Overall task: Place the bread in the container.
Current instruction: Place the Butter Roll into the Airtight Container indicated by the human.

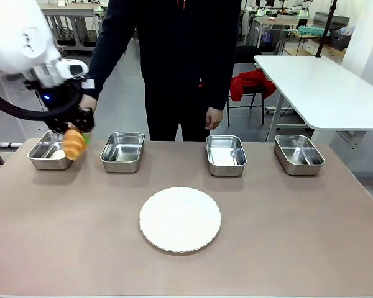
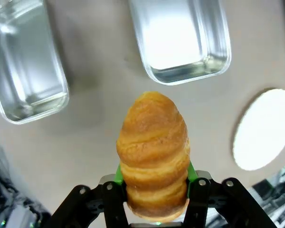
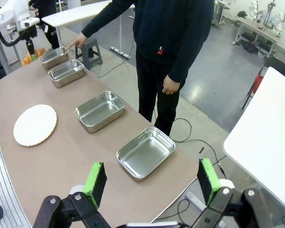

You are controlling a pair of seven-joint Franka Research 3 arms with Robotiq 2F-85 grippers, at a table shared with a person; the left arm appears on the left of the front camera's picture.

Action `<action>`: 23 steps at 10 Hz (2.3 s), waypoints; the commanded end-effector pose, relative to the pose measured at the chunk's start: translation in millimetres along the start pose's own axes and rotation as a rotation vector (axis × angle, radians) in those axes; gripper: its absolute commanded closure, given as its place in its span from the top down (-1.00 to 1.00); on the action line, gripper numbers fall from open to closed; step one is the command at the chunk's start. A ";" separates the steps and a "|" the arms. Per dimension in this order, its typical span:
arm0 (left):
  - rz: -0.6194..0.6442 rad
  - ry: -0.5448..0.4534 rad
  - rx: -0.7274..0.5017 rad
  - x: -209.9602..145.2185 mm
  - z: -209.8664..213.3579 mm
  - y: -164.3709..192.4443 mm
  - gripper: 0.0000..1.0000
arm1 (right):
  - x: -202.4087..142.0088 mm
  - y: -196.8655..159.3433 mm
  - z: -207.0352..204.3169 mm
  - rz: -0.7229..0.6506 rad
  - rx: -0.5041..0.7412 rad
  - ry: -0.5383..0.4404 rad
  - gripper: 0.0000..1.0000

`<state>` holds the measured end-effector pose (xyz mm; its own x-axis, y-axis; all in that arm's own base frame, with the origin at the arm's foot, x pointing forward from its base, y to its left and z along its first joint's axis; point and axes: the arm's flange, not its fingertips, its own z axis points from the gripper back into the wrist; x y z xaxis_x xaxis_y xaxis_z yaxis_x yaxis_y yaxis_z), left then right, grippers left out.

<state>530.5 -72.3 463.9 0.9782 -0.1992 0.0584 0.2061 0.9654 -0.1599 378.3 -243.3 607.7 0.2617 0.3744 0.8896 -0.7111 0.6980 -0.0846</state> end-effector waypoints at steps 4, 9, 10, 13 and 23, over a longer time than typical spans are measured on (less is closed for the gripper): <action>-0.088 -0.043 0.000 62.3 -5.0 129.2 -0.07 | 2.0 0.7 0.8 0.005 0.002 -0.008 1.00; -0.113 0.016 0.018 67.8 -26.5 151.1 -0.07 | 2.0 0.7 0.8 0.005 0.002 -0.008 1.00; -0.108 -0.015 -0.007 74.2 -49.1 160.0 -0.07 | 2.0 0.7 0.8 0.005 0.002 -0.008 1.00; -0.117 -0.001 -0.007 78.0 -51.7 159.7 -0.07 | 2.0 0.7 0.8 0.005 0.002 -0.008 1.00; -0.174 -0.062 -0.045 89.5 -58.3 155.2 1.00 | 2.0 0.7 0.8 0.005 0.002 -0.008 1.00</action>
<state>651.6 45.6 383.0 0.9370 -0.3247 0.1285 0.3433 0.9239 -0.1690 378.6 -242.9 607.6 0.2623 0.3752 0.8890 -0.7115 0.6976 -0.0845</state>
